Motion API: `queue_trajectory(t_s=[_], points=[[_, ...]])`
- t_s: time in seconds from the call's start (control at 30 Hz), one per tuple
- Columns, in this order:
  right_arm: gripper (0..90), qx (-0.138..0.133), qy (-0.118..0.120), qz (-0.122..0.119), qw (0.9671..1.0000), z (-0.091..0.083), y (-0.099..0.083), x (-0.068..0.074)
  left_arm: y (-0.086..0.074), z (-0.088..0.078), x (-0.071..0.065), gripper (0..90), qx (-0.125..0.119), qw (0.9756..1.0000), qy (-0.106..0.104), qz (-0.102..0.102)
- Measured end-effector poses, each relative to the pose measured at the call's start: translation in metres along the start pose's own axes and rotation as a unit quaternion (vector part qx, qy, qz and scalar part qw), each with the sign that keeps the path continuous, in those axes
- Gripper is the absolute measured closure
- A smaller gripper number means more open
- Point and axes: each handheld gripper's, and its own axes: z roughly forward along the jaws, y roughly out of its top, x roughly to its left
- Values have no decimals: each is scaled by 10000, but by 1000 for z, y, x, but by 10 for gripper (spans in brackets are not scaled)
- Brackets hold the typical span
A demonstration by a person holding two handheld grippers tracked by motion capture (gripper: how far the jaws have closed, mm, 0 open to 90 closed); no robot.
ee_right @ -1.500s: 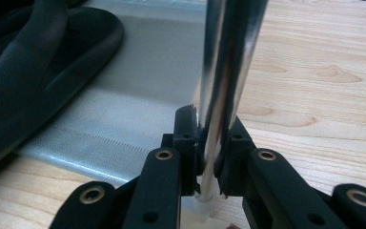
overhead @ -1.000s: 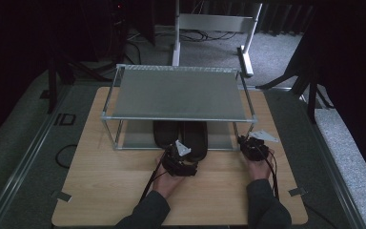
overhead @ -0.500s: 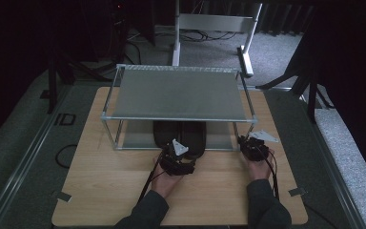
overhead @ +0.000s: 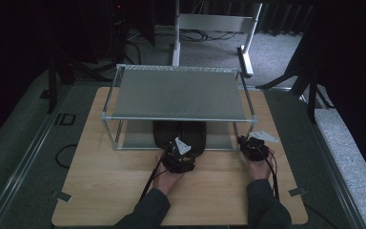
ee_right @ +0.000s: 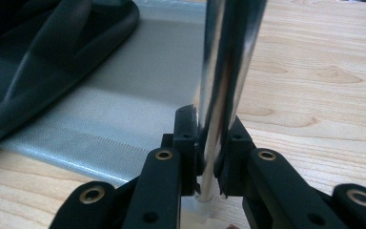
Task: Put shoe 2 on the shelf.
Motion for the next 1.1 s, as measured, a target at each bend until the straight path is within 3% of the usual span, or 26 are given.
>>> queue_trajectory(t_s=[0.33, 0.53, 0.87, 0.97, 1.1], points=[[807, -9, 9, 9, 10000, 0, 0, 0, 6, 9, 8, 360, 27, 9999, 130, -103], [807, -16, 17, 7, 10000, 0, 0, 0, 5, 7, 14, 375, 40, 9993, 286, -238], [806, -19, 22, 8, 10000, 0, 0, -1, 3, 3, 16, 392, 7, 9989, 385, -272], [806, -21, 29, 16, 10000, 0, 0, -1, 3, -6, 18, 402, -203, 9989, 231, -346], [805, -22, 28, 22, 10000, 0, 0, -1, 3, -17, 23, 403, -268, 9986, 171, -422]])
